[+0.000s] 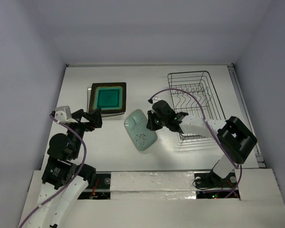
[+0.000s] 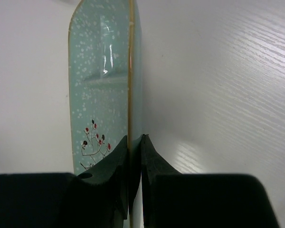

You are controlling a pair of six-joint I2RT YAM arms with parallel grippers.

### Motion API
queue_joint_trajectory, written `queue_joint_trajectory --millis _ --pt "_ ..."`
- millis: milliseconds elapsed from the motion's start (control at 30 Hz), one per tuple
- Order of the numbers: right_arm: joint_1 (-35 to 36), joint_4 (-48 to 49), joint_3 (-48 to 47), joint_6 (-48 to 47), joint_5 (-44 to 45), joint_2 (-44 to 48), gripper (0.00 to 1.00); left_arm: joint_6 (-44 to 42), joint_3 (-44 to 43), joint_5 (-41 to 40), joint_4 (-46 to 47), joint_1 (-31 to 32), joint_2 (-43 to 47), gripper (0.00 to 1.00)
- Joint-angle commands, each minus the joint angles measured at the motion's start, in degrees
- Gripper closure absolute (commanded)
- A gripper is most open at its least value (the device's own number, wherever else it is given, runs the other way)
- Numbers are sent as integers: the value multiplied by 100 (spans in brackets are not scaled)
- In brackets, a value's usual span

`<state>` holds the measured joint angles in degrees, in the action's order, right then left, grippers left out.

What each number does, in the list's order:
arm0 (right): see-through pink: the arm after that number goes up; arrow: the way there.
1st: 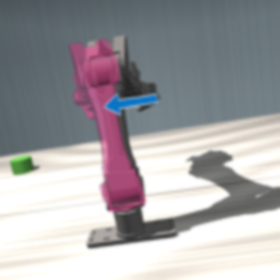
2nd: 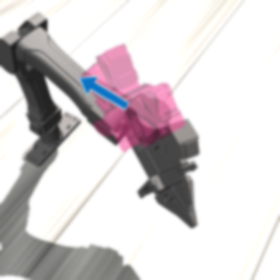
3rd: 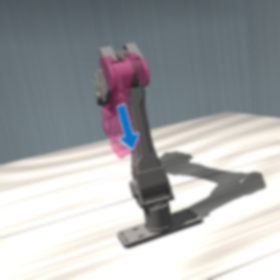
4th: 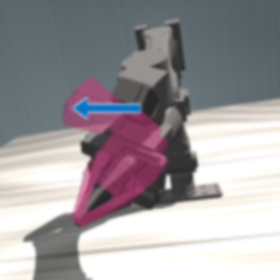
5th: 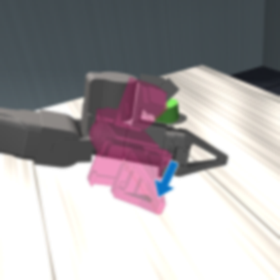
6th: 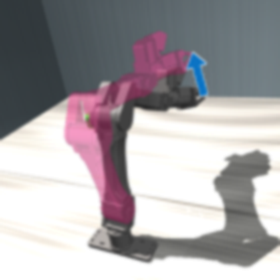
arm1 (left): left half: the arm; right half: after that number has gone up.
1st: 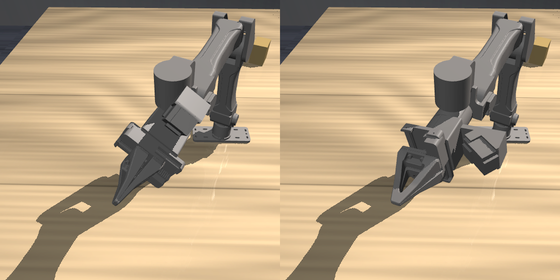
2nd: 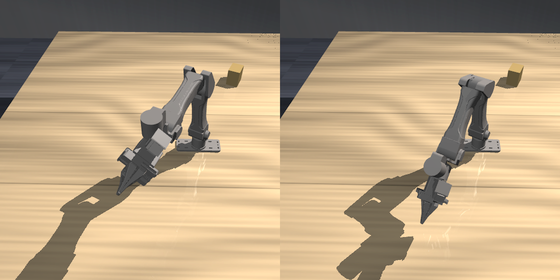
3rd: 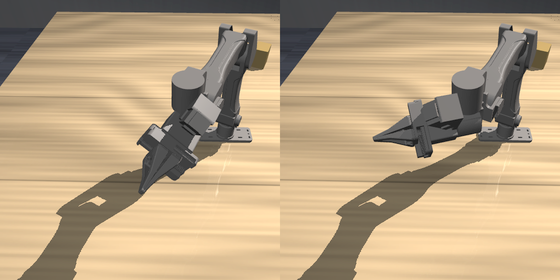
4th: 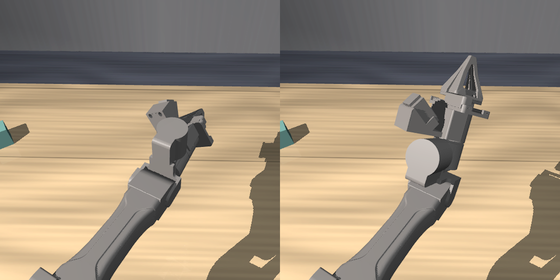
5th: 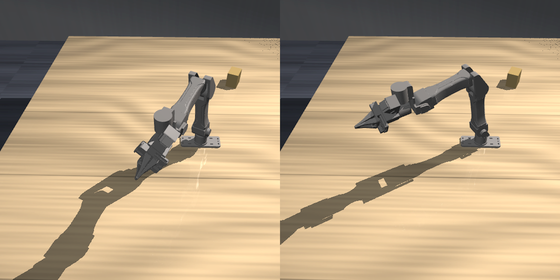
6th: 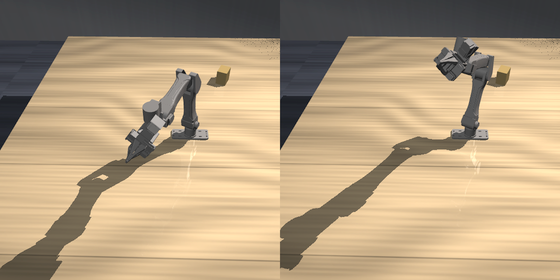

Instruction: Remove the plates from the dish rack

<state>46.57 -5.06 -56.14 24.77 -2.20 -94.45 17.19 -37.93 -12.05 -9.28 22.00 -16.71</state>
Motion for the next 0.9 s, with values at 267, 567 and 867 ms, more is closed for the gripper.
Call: queue_joint_trajectory --millis 267,567,867 --pt "72 533 200 239 694 -47 32 12 49 19 251 -38 -113 8" --pt "326 14 -125 72 1063 515 19 47 32 19 242 -38 -78 6" --pt "432 -57 110 -69 2959 3571 100 48 14 19 225 -38 -78 4"
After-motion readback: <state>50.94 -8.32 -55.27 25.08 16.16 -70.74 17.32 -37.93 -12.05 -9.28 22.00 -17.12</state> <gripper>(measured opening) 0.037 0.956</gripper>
